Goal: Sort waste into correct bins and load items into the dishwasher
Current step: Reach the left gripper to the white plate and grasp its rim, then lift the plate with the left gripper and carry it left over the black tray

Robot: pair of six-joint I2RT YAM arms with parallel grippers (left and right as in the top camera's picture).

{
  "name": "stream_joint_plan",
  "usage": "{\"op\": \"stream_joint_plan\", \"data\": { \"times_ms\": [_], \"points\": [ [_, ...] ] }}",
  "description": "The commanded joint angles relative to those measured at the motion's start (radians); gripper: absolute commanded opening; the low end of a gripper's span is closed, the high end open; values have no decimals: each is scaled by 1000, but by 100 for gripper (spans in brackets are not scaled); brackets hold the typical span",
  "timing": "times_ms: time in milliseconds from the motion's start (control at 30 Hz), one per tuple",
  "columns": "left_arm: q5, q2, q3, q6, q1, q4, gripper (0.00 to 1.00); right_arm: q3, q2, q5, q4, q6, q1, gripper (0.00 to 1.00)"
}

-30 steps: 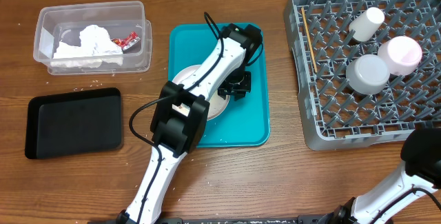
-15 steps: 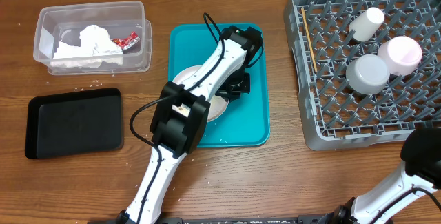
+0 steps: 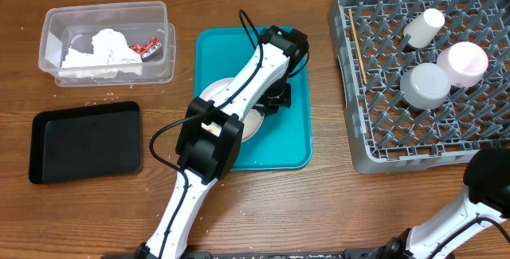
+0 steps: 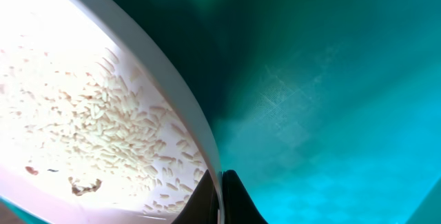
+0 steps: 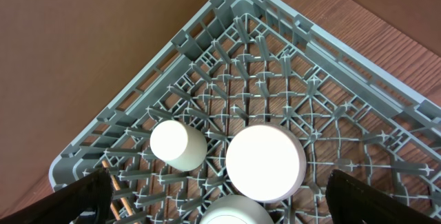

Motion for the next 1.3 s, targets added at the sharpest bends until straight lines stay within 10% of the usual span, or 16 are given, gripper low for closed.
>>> {"op": "stream_joint_plan", "data": {
  "times_ms": [0,1267],
  "points": [
    [-44,2,63,-16,-12,-19,4,8,-6,-5,5,7,-1,100],
    [-229,-158,278,-67,182,-169,4,8,-5,-5,5,7,-1,100]
  ]
}}
